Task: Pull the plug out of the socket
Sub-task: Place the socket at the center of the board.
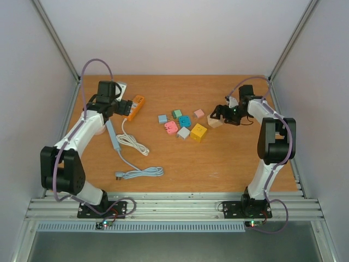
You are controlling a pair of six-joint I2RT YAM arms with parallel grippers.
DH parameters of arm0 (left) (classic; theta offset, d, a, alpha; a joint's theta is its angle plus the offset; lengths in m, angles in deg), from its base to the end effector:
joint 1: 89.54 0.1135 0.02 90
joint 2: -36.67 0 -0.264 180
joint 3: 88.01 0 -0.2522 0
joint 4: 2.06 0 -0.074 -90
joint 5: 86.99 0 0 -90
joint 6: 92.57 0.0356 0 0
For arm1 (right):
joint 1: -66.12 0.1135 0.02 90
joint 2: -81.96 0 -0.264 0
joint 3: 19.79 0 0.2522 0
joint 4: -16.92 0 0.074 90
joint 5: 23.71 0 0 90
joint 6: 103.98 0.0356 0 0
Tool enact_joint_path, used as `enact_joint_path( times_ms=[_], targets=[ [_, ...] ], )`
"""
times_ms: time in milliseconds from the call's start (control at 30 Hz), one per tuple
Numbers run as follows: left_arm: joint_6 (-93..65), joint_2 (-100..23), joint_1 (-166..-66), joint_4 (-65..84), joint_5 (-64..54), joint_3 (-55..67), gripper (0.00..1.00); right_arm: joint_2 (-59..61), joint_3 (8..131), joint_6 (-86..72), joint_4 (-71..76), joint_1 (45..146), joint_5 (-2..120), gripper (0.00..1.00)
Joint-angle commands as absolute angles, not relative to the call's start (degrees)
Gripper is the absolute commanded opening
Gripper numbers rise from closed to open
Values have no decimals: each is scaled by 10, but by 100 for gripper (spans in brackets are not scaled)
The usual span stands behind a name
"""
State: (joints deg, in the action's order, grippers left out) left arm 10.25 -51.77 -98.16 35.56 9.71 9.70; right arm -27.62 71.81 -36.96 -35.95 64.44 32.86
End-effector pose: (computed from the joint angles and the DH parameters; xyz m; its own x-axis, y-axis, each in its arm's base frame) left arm 0.3393 -0.0472 0.2747 -0.6524 0.3218 -0.6862 0.2157 0.9468 0.2389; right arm 0.3828 0.0084 0.1864 -0.8083 -0.3023 -0.5052 -0.5124 0.7837 0.3511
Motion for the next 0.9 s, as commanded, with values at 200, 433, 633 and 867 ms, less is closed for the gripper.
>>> enact_joint_path(
  times_ms=[200,433,633,867],
  targets=[
    [119,-422,-946,431,-19,114,99,-232,750,-399,-414,645,416,98],
    [123,-362,-937,441,-72,159,99,-191,727,-418,-414,659,494,98],
    [132,-363,-937,451,-67,164,100,-221,735,-417,-402,707,507,95],
    [139,-350,-936,450,-63,179,99,-252,751,-416,-404,711,527,68]
  ],
)
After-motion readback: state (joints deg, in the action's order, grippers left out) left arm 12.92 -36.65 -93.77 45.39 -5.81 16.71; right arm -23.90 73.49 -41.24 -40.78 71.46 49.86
